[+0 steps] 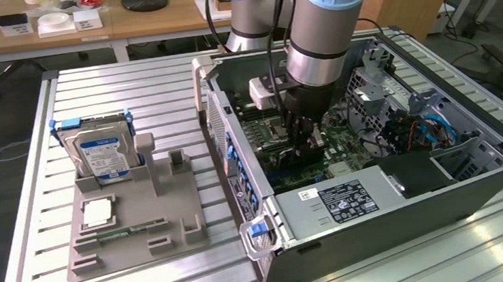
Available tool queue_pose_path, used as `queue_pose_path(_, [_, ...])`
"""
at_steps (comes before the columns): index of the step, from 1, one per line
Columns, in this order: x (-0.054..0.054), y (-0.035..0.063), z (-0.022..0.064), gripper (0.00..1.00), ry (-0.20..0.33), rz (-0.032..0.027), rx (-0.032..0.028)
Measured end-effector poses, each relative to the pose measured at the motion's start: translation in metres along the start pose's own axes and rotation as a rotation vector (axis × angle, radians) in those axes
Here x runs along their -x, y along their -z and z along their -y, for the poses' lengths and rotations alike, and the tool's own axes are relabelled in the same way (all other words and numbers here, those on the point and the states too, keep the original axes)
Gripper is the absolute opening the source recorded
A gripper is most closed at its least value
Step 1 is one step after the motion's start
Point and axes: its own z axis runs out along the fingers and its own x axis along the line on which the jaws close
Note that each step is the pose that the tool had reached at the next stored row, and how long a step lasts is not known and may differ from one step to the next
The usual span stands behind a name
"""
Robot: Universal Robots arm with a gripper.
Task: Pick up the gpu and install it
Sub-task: 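Insert the gpu into the slot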
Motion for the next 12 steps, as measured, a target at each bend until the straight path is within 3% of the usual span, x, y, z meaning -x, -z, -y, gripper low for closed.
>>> queue_pose_path(11, [0.0000, -0.0006, -0.0008, 0.26, 0.000, 0.0001, 0.0004])
queue_pose_path(12, [0.0002, -0.0012, -0.0012, 0.27, -0.001, 0.0022, 0.0006])
